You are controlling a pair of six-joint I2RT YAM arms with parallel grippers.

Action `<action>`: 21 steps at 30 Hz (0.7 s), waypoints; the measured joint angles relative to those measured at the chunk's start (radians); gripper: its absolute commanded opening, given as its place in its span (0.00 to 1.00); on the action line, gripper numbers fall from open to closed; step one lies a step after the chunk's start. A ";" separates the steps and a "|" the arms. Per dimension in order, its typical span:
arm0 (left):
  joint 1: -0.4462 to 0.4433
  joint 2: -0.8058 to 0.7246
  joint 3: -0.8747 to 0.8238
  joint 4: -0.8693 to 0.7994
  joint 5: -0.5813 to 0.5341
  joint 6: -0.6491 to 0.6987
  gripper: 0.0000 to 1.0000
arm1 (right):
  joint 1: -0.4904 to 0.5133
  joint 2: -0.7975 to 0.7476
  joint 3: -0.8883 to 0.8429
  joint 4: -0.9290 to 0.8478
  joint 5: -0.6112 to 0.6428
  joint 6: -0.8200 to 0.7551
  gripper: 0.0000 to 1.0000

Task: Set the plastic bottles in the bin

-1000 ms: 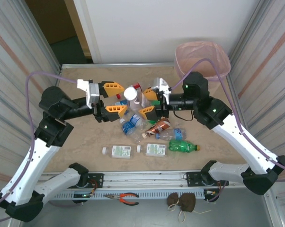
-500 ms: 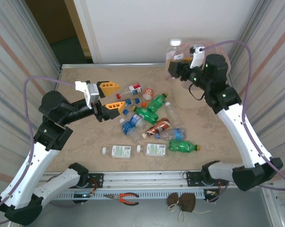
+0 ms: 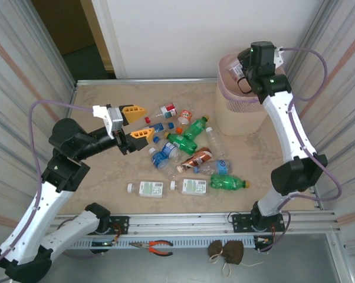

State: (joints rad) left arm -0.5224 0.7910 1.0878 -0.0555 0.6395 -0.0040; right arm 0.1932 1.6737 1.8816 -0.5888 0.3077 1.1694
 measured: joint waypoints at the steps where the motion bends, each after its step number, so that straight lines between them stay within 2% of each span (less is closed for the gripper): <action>1: 0.000 -0.006 -0.006 0.000 -0.005 0.000 0.63 | -0.010 0.025 0.023 -0.030 0.009 0.055 0.43; 9: 0.000 -0.027 -0.036 0.000 -0.023 0.000 0.63 | -0.050 0.242 0.196 -0.214 0.002 0.341 0.45; 21: 0.000 -0.019 -0.050 0.000 -0.041 0.000 0.63 | -0.050 0.486 0.372 -0.328 -0.074 0.545 0.46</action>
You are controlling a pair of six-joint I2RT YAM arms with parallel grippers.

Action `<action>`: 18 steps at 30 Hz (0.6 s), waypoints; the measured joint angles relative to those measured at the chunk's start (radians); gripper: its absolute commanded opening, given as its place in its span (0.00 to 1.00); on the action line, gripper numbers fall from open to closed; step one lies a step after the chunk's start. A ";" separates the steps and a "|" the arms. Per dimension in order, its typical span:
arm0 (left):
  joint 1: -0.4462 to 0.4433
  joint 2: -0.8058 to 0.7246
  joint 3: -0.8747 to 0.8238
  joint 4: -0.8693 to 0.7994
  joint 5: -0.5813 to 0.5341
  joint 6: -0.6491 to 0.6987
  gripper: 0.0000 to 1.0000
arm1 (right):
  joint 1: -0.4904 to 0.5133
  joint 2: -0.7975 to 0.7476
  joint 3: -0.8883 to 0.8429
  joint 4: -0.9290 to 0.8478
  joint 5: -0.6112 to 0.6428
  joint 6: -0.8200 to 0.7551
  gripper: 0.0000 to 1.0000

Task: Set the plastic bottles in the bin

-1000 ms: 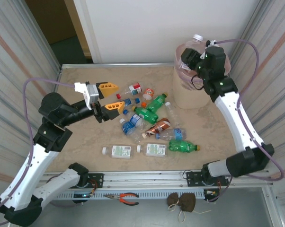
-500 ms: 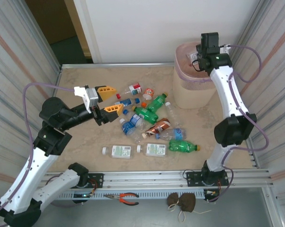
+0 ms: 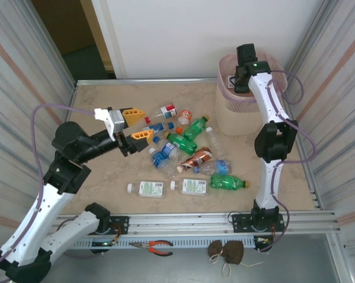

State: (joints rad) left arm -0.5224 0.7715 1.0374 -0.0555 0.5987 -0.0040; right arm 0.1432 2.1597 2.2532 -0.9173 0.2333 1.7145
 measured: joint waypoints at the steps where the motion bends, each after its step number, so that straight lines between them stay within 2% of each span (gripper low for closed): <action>1: 0.000 0.003 0.000 0.000 -0.001 0.000 0.63 | 0.000 0.013 0.006 -0.004 -0.004 0.008 0.46; 8: 0.000 0.030 0.000 0.000 -0.010 0.001 0.63 | -0.002 0.100 0.014 -0.018 -0.040 0.059 0.50; 13: 0.000 0.035 -0.004 -0.001 -0.021 0.002 0.63 | -0.006 0.134 0.014 -0.028 -0.054 0.080 0.58; 18: 0.000 0.034 -0.009 -0.004 -0.025 0.001 0.63 | -0.006 0.137 0.014 -0.030 -0.059 0.089 0.73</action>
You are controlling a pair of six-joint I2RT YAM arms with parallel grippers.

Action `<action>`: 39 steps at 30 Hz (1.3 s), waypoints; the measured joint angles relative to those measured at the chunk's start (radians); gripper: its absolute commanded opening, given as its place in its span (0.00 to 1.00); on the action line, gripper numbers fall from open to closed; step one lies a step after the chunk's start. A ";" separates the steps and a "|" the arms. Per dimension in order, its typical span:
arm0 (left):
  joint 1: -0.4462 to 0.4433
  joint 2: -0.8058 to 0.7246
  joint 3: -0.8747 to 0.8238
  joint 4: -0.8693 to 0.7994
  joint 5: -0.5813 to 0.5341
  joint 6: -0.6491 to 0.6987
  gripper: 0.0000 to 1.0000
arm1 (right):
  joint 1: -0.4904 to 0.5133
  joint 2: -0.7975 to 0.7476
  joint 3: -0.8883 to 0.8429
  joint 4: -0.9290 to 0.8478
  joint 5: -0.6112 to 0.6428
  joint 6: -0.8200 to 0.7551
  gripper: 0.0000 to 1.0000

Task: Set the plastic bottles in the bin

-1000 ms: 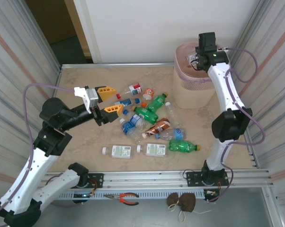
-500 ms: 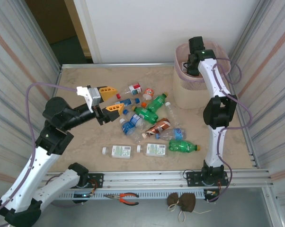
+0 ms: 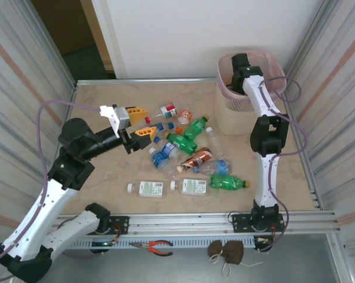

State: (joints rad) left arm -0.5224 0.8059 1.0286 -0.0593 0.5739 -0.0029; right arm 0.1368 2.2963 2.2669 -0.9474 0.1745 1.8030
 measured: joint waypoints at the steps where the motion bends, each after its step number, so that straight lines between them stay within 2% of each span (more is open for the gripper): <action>1: 0.000 0.000 -0.002 0.000 0.000 0.000 0.63 | 0.000 0.000 0.000 0.000 0.000 0.002 0.75; 11: 0.000 -0.003 -0.007 -0.007 -0.012 -0.001 0.63 | -0.002 -0.040 0.001 -0.003 -0.005 0.003 0.82; 22: 0.000 -0.001 -0.008 -0.065 -0.116 -0.057 0.60 | -0.008 -0.257 -0.058 -0.002 0.012 -0.003 0.82; 30: 0.000 0.016 -0.060 -0.145 -0.336 -0.303 0.57 | -0.008 -0.400 -0.146 0.085 0.003 -0.131 0.79; 34: 0.000 0.022 -0.127 -0.192 -0.421 -0.475 0.61 | -0.008 -0.470 -0.220 0.166 -0.020 -0.259 0.79; 39: 0.000 0.025 -0.163 -0.290 -0.533 -0.718 0.59 | -0.008 -0.583 -0.340 0.252 -0.041 -0.417 0.79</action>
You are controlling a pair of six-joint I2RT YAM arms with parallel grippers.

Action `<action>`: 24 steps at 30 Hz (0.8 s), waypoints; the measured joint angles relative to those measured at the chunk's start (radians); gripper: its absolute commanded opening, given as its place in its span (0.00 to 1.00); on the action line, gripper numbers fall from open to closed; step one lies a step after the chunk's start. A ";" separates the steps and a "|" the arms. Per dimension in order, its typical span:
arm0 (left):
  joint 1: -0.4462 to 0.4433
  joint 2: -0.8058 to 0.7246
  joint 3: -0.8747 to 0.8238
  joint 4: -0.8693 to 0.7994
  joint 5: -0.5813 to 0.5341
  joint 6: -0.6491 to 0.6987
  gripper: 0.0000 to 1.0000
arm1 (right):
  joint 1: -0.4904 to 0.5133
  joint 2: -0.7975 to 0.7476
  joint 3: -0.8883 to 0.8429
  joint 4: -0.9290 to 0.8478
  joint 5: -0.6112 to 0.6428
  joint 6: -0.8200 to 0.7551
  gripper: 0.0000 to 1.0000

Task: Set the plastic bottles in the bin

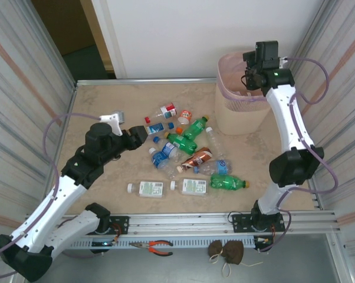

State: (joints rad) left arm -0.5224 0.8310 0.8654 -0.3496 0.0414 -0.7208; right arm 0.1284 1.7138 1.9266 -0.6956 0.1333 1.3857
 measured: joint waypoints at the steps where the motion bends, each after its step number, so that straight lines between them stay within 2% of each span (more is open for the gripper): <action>1: 0.000 0.000 -0.002 -0.026 -0.025 -0.048 0.59 | 0.000 -0.026 -0.025 0.011 -0.001 -0.026 0.79; 6: 0.001 0.002 -0.004 -0.193 -0.136 -0.295 0.62 | -0.011 -0.161 -0.156 0.050 -0.018 -0.113 0.80; 10: 0.011 0.018 -0.011 -0.339 -0.171 -0.488 0.62 | -0.017 -0.256 -0.222 0.061 -0.029 -0.148 0.80; 18: 0.052 0.055 -0.104 -0.486 -0.113 -0.772 0.62 | -0.017 -0.402 -0.283 0.059 -0.022 -0.196 0.80; 24: 0.073 0.053 -0.187 -0.510 -0.043 -0.910 0.66 | -0.017 -0.463 -0.319 0.058 -0.003 -0.220 0.80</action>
State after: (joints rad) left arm -0.4492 0.8845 0.6781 -0.8593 -0.0017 -1.6306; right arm 0.1116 1.2510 1.6073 -0.6380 0.1307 1.1652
